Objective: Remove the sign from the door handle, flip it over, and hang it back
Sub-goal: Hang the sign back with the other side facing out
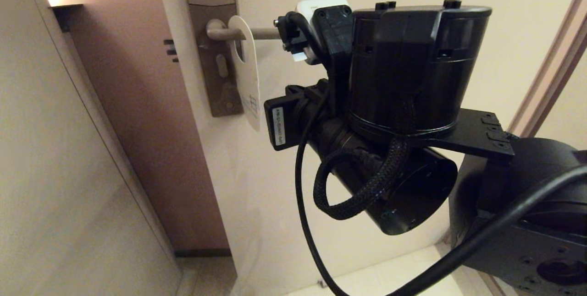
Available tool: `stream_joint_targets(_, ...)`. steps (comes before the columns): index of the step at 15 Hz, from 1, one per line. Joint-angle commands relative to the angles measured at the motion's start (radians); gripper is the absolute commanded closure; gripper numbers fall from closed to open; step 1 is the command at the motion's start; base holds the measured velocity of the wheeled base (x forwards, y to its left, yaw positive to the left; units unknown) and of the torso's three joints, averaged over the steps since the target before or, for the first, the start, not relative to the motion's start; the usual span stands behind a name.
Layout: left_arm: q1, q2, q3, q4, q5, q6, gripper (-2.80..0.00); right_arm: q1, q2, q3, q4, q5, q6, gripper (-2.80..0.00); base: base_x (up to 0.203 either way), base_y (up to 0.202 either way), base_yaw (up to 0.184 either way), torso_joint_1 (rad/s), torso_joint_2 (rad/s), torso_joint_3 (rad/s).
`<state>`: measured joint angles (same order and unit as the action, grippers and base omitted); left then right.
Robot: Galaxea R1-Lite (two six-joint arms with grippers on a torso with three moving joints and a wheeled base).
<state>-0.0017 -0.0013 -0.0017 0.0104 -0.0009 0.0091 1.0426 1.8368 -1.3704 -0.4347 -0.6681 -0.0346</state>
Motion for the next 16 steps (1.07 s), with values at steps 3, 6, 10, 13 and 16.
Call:
stream_joint_targets(3, 0.0, 0.001, 0.0, 0.0, -0.001, 0.0, 0.0, 0.001, 0.028, -0.014, -0.004, -0.003, -0.001, 0.0, 0.0, 0.0, 0.0, 0.0, 0.0, 0.0)
stream_joint_targets(6, 0.0, 0.001, 0.0, 0.0, -0.001, 0.0, 0.0, 0.001, 0.068, -0.059, -0.004, -0.003, -0.001, 0.0, 0.0, 0.0, 0.0, 0.0, 0.0, 0.0)
stream_joint_targets(10, 0.0, 0.001, 0.0, 0.0, 0.0, 0.0, 0.0, 0.001, 0.129, -0.106, -0.035, -0.002, -0.004, 0.0, 0.0, 0.0, 0.0, 0.0, 0.0, 0.0)
stream_joint_targets(13, 0.0, 0.001, 0.0, 0.0, -0.001, 0.0, 0.0, 0.001, 0.173, -0.12, -0.088, -0.002, -0.008, 0.0, 0.0, 0.0, 0.0, 0.0, 0.0, 0.0)
stream_joint_targets(16, 0.0, 0.001, 0.0, 0.0, -0.001, 0.0, 0.0, 0.001, 0.21, -0.146, -0.121, -0.001, -0.01, 0.0, 0.0, 0.0, 0.0, 0.0, 0.0, 0.0)
